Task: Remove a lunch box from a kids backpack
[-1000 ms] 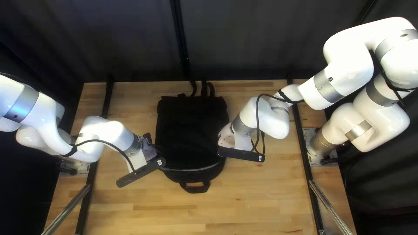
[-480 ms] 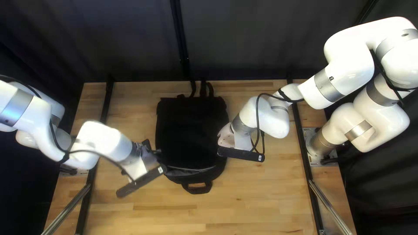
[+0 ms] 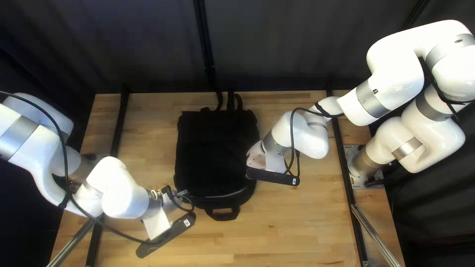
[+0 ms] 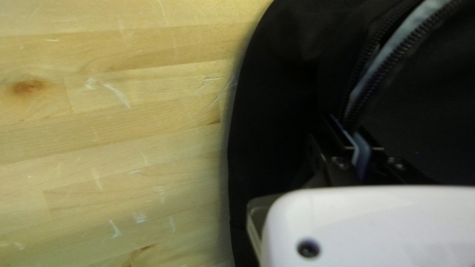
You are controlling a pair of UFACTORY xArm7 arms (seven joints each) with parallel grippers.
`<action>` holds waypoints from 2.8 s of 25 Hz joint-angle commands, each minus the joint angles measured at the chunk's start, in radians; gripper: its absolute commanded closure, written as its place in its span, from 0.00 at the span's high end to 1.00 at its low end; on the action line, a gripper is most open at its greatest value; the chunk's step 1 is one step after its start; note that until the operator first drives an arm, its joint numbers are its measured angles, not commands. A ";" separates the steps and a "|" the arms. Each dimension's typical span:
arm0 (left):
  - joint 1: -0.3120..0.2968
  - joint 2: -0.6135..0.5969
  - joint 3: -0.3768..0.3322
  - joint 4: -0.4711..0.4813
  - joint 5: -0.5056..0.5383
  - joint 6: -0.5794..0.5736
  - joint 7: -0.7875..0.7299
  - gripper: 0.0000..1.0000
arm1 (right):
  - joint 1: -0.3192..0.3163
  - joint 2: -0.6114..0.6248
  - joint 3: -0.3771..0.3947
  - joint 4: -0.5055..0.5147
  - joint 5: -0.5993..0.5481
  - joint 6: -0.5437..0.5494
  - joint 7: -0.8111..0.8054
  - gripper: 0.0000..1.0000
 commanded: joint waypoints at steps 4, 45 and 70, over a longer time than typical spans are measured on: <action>0.035 0.032 0.003 0.063 0.093 0.045 -0.059 1.00 | 0.008 0.010 -0.002 0.001 0.017 -0.017 -0.010 0.00; 0.068 0.178 0.031 0.170 0.395 0.180 -0.863 0.00 | 0.018 0.012 0.006 -0.020 0.026 -0.054 -0.010 0.00; 0.214 0.191 0.136 0.376 -0.120 0.098 -0.479 0.00 | -0.147 -0.212 0.453 0.306 -0.409 0.740 0.700 1.00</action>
